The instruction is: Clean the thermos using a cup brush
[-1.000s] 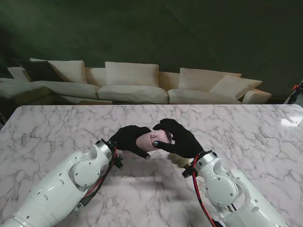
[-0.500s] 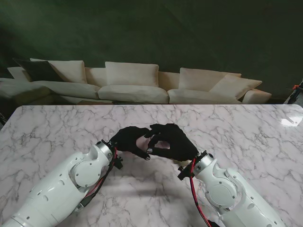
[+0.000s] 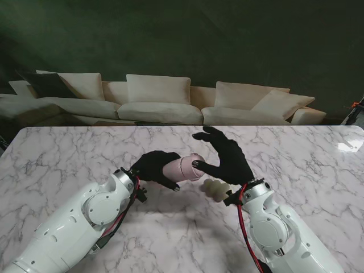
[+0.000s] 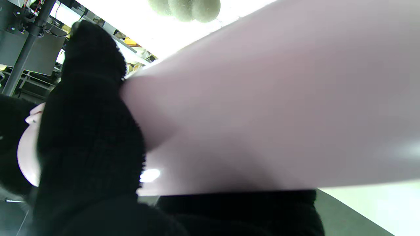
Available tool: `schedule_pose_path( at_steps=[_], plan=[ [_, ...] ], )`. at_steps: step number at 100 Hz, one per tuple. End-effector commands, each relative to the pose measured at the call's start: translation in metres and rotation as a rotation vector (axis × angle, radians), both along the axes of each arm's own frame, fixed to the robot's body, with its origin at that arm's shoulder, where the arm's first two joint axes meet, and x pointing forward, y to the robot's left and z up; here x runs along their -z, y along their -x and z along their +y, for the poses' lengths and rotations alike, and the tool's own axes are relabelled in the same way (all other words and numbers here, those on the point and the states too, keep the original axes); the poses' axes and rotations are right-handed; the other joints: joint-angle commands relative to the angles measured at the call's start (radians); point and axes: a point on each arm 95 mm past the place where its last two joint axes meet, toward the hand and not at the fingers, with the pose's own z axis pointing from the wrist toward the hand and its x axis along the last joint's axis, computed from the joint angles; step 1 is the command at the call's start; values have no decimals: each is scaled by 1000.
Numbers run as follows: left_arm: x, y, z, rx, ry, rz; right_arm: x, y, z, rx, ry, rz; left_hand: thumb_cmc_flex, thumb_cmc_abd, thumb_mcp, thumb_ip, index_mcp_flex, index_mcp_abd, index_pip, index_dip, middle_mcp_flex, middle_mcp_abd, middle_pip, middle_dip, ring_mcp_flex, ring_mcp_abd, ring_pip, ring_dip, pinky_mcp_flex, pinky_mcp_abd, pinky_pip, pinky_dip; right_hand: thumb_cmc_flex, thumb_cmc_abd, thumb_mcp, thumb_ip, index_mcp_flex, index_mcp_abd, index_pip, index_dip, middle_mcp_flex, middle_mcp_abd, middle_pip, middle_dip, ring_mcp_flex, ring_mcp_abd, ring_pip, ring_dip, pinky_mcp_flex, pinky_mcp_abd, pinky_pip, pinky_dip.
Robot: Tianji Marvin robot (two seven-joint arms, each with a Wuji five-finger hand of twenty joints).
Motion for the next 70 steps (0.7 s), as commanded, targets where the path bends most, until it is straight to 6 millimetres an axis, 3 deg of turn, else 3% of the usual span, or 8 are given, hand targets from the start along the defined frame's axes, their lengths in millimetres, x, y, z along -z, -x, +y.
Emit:
schedule_pose_path(
  at_steps=[1,10,16,25,39,48,63,70],
  plan=[
    [-4,1,-3,14,4,-6,10,7,-5,-23,32,69,342,476,274,-6,64,-157,141,33,13,-32,33,14,84,-88,163,43,34,-122,112,45,-72,1,-23,-3,-85,54,-63,-27,-38,20,-16,-20,32,18,29,33,33,-34,59,21],
    [-4,1,-3,15,4,-6,13,10,-8,8,98,151,342,477,273,-7,62,-156,139,31,12,-34,30,12,82,-89,160,41,33,-124,111,44,-136,-28,15,-11,-134,82,-128,-46,-37,31,-52,-37,116,63,75,60,149,32,152,19],
    [-4,1,-3,15,4,-6,15,11,-7,22,138,192,343,477,272,-7,62,-157,138,30,13,-33,29,10,83,-89,159,40,33,-124,110,44,-154,-39,30,-20,-143,76,-148,-47,-34,42,-4,-14,225,96,142,102,270,118,235,27],
    [-4,1,-3,16,4,-7,16,12,-4,23,163,256,344,476,272,-7,63,-155,138,30,13,-33,30,10,85,-89,159,40,35,-125,110,43,-161,-51,37,-26,-146,82,-160,-41,-13,64,45,6,363,152,271,188,438,162,360,57],
    [-4,1,-4,19,4,-8,17,9,6,15,156,295,342,477,271,-6,64,-155,138,30,14,-32,31,10,85,-89,159,40,35,-124,109,43,-30,-83,5,-20,-93,132,-94,8,49,90,203,70,563,138,493,311,738,70,590,69],
    [-4,1,-4,19,5,-6,17,7,12,-9,143,306,343,477,272,-6,63,-155,138,29,12,-33,30,9,86,-88,160,40,34,-123,109,43,99,-67,-69,-5,-57,124,-27,45,67,97,288,101,578,93,640,386,817,9,667,56],
    [-3,1,-5,20,1,-1,18,7,18,-58,132,305,344,478,271,-7,62,-157,137,29,11,-34,30,9,83,-87,159,40,33,-122,108,42,271,-45,-92,20,40,-20,80,104,72,80,325,114,553,40,721,412,823,-24,686,57],
    [-3,1,-6,19,0,2,18,7,19,-75,137,289,345,480,269,-10,61,-157,136,29,9,-35,28,7,82,-87,158,40,32,-123,107,42,302,-85,98,14,118,-215,104,129,91,54,329,116,537,10,753,421,811,-60,713,70]
  ],
)
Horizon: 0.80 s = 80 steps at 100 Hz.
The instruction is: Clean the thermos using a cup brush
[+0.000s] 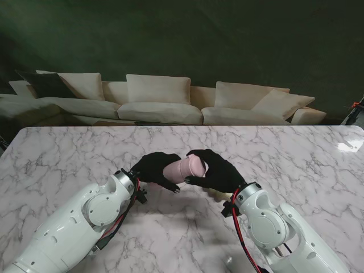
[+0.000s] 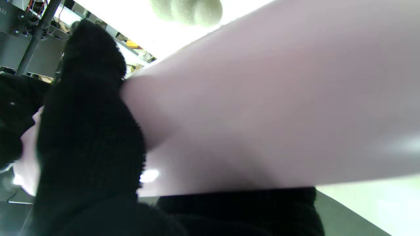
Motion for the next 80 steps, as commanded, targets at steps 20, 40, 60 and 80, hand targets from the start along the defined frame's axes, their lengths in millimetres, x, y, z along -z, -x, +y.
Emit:
schedule_pose_path(
  at_steps=[20,40,60,80],
  plan=[
    [-5,-2,-6,8,1,3,5,4,6,-100,-10,-19,349,481,264,-12,62,-155,135,28,10,-34,28,6,81,-86,158,41,31,-123,107,42,250,-22,510,-9,330,-445,153,72,5,-55,-9,-6,-142,-78,-11,13,-152,-49,-1,16],
    [-5,-2,-7,9,-2,7,8,0,5,-167,-35,-93,351,482,262,-11,62,-156,135,29,10,-34,29,7,81,-86,159,42,31,-122,108,43,357,-91,727,-41,536,-435,250,130,39,-136,-36,-14,-284,-113,-262,-98,-444,-62,-270,84],
    [-5,-2,-6,9,-5,9,8,-2,1,-199,-109,-117,351,482,260,-11,63,-156,135,29,10,-34,29,8,82,-86,160,43,32,-121,109,43,407,-123,794,-52,686,-424,283,149,298,-312,-39,-4,-260,-188,-404,-191,-532,-55,-358,124],
    [-5,-2,-6,10,-11,8,6,-2,-6,-204,-170,-130,351,483,259,-10,62,-156,135,29,10,-34,30,8,83,-87,162,43,32,-122,110,44,401,-108,796,-57,697,-401,278,148,465,-318,-10,52,-170,-192,-329,-133,-477,-82,-296,180]
  ],
)
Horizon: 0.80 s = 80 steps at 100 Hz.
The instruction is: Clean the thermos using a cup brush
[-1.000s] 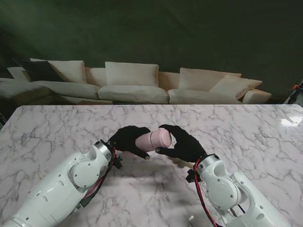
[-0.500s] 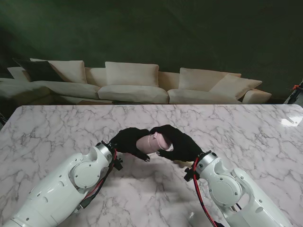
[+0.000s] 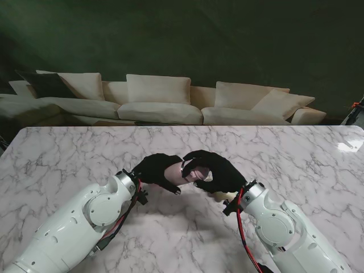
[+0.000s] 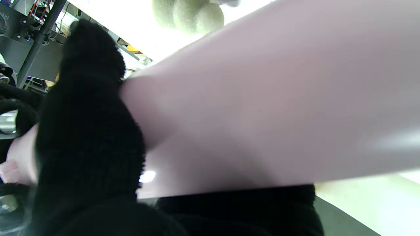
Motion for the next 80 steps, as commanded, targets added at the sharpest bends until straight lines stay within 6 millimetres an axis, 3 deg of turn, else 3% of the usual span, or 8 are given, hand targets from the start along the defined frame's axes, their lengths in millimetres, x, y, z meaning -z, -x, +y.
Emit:
schedule_pose_path(
  at_steps=[1,6,18,55,80],
  plan=[
    [-7,-3,-2,2,2,-9,2,4,1,-4,0,-2,352,483,260,-10,62,-156,128,27,10,-34,30,8,85,-87,166,45,36,-122,115,44,102,307,205,42,188,-56,171,21,241,-89,160,97,165,-221,157,63,26,-51,33,33],
    [-7,-3,-2,1,2,-10,2,4,0,6,-8,-14,351,483,260,-10,62,-156,128,27,10,-33,30,9,86,-86,166,46,37,-122,116,44,108,296,202,-13,180,-48,164,15,272,-79,166,123,188,-215,185,110,54,-64,60,50],
    [-7,-3,-1,-3,4,-12,-1,6,-5,35,-29,-42,352,483,259,-11,63,-156,129,27,9,-34,30,10,85,-87,168,47,37,-121,117,45,98,291,190,-57,151,-41,148,-5,293,-60,163,154,224,-201,234,173,99,-83,108,71],
    [-9,-3,4,-14,5,-24,-22,11,-47,175,5,-164,352,483,260,-9,62,-155,129,27,9,-34,30,10,85,-87,169,47,37,-122,117,45,80,307,172,-60,138,-7,148,-21,293,-34,158,165,248,-192,267,188,152,-116,147,71],
    [-10,-4,5,-15,6,-28,-21,-11,-93,309,187,-157,352,484,260,-9,60,-156,128,27,8,-34,30,9,85,-86,169,47,37,-123,116,44,74,316,162,-56,132,1,143,-30,277,-28,149,162,243,-191,269,185,156,-127,157,61]
  ],
)
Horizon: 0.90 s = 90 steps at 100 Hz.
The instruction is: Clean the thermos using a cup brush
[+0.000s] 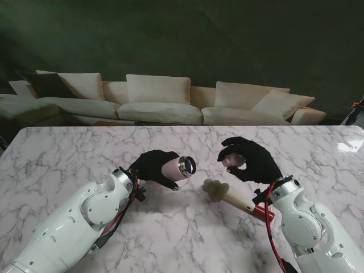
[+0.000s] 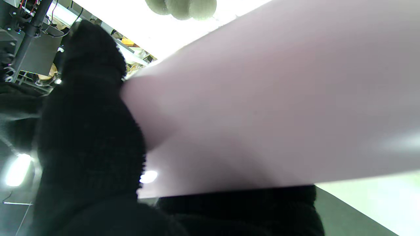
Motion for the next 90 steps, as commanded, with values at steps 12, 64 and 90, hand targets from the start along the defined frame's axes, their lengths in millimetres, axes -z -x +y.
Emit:
schedule_pose_path(
  at_steps=[12,64,90],
  plan=[
    [-3,0,-3,11,-2,-2,14,-27,-37,114,195,42,353,484,260,-9,61,-155,128,28,8,-34,30,9,83,-86,168,46,34,-122,112,45,107,338,167,59,116,31,134,-17,183,-17,162,80,163,-193,266,99,32,-100,38,-6],
    [-2,-1,-5,13,4,4,85,-72,-67,229,590,175,351,485,258,-8,61,-155,127,29,6,-34,30,7,83,-87,171,46,33,-121,115,46,82,394,118,78,73,27,124,-36,119,-33,159,5,103,-206,268,86,-10,-119,47,-26],
    [-1,0,-5,9,5,8,106,-77,-58,192,698,190,352,485,259,-7,62,-155,127,29,6,-35,30,6,84,-87,172,47,33,-119,116,46,61,431,87,128,29,3,108,-59,70,-50,128,-25,35,-213,213,48,-90,-80,2,-26]
  ],
)
